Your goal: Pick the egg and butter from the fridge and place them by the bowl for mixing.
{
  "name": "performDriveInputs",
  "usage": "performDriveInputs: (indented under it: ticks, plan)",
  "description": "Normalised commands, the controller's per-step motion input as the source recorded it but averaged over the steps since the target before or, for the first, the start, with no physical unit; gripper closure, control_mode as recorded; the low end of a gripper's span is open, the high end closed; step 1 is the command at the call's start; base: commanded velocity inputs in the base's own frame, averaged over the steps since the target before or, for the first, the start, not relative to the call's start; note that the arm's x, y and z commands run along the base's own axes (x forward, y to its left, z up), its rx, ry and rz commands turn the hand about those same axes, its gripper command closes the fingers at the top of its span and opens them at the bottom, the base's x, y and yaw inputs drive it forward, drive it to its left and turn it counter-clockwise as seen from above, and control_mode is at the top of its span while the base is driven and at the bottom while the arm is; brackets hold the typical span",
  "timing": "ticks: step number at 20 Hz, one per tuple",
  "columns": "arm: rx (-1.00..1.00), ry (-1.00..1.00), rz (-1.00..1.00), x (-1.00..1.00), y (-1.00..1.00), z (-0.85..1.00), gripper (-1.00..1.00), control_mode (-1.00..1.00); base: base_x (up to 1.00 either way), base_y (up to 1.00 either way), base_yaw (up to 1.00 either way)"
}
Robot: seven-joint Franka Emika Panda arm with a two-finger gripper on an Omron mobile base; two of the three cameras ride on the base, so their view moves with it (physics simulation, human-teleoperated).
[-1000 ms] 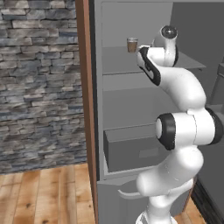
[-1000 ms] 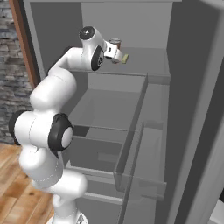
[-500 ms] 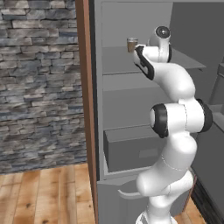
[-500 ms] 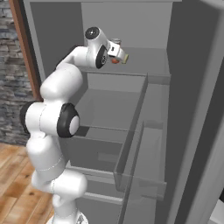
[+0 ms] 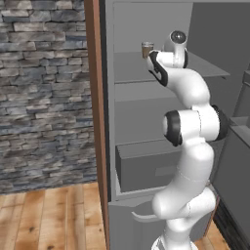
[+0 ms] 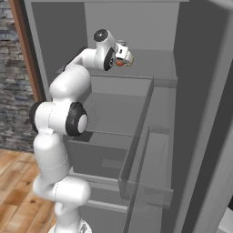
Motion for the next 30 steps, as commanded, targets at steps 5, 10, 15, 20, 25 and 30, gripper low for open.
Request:
performDriveInputs:
  ticks: [5, 10, 15, 20, 25, 30]
  plan:
    - [0.0, 0.0, 0.0, 0.29, -0.1, -0.12, -1.0, -1.0, 0.0, 0.0, 0.0]
    - [0.0, 0.0, 0.0, 0.17, -0.1, -0.08, -1.0, -1.0, 0.0, 0.0, 0.0]
    - [0.0, 0.04, 0.0, 0.01, -0.08, -0.17, -1.0, -1.0, 0.0, 0.0, 0.0]
    - [0.0, 0.0, -0.03, -0.02, -0.02, -0.24, -1.0, -1.0, 0.0, 0.0, 0.0]
    - [0.0, 0.0, -0.05, 0.0, 0.0, -0.3, 1.0, -1.0, 0.0, 0.0, 0.0]
    - [0.0, 0.0, -0.04, 0.03, 0.0, -0.28, 1.0, -1.0, 0.0, 0.0, 0.0]
